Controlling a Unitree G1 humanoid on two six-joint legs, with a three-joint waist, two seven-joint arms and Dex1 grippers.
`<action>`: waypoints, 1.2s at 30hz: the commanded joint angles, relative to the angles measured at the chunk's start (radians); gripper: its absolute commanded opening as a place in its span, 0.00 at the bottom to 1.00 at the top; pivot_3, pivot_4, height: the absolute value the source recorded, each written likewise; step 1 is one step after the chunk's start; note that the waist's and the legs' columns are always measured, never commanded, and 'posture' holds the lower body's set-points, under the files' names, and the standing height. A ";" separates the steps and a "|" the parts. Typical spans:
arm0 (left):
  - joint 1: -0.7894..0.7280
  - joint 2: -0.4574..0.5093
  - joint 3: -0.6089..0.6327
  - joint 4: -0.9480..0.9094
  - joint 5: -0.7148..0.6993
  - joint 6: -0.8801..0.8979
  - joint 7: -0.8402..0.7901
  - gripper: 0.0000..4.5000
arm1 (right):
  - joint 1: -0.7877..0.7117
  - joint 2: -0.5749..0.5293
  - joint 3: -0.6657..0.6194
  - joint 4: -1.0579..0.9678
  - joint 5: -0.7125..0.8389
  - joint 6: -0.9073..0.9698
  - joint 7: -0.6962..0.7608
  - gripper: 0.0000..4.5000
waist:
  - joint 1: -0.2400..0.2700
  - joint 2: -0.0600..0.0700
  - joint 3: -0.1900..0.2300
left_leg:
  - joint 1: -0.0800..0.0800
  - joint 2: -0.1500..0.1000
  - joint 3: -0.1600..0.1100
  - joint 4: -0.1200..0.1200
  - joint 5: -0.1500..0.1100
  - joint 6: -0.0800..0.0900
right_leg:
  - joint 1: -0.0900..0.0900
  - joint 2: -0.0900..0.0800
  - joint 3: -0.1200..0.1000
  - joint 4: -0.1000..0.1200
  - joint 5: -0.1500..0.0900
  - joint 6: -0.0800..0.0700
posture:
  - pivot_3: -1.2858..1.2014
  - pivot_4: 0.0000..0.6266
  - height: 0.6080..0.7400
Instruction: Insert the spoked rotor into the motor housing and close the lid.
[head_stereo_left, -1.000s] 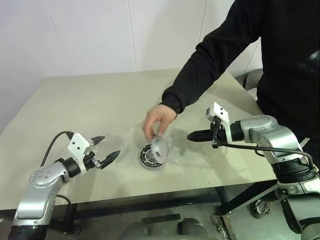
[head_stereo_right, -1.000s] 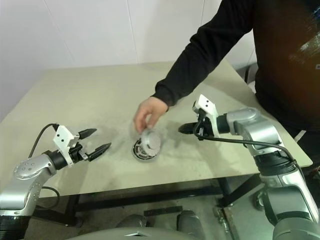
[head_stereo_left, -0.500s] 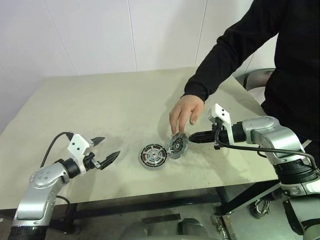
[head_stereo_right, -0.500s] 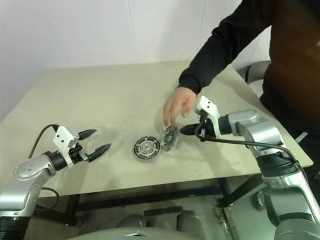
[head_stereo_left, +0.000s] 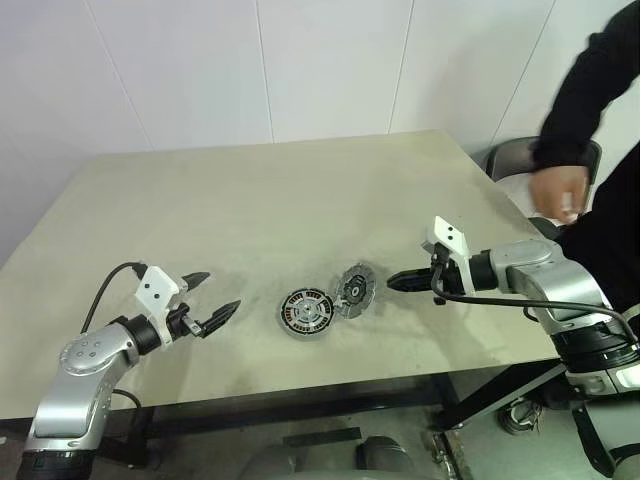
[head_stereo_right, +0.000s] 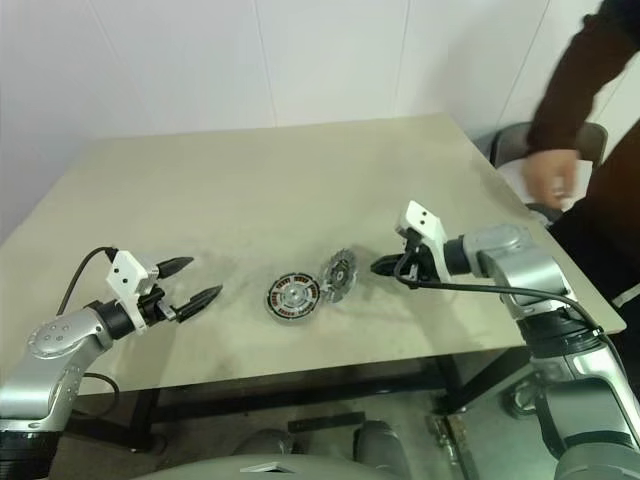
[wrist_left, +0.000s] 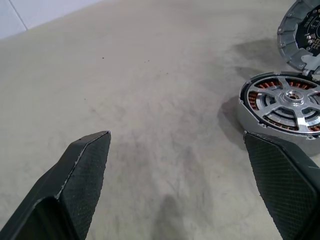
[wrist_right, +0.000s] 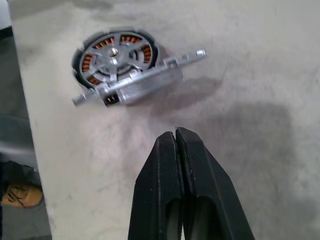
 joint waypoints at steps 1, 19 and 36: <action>-0.021 0.012 0.016 -0.005 -0.005 -0.002 0.003 1.00 | -0.041 0.042 0.008 -0.017 0.003 -0.015 -0.006 0.02 | 0.000 0.000 0.000 | 0.000 0.000 0.000 0.000 0.000 0.000 | 0.000 0.000 0.000 0.000 0.000 0.000 | 0.52 0.00 1.00; -0.010 0.013 0.030 -0.006 -0.005 -0.009 0.012 1.00 | -0.153 0.241 0.114 -0.027 -0.012 -0.017 -0.023 0.02 | 0.001 0.000 0.000 | 0.000 0.000 0.000 0.000 0.000 0.000 | 0.000 0.000 0.000 0.000 0.001 0.000 | 0.52 0.00 1.00; -0.011 0.012 0.029 -0.010 -0.005 -0.011 0.017 1.00 | -0.172 0.386 0.221 0.139 -0.135 -0.158 -0.048 0.02 | 0.000 0.000 0.000 | 0.001 0.000 0.000 0.000 0.000 0.000 | -0.001 0.001 0.000 0.001 0.001 0.000 | 0.52 0.00 1.00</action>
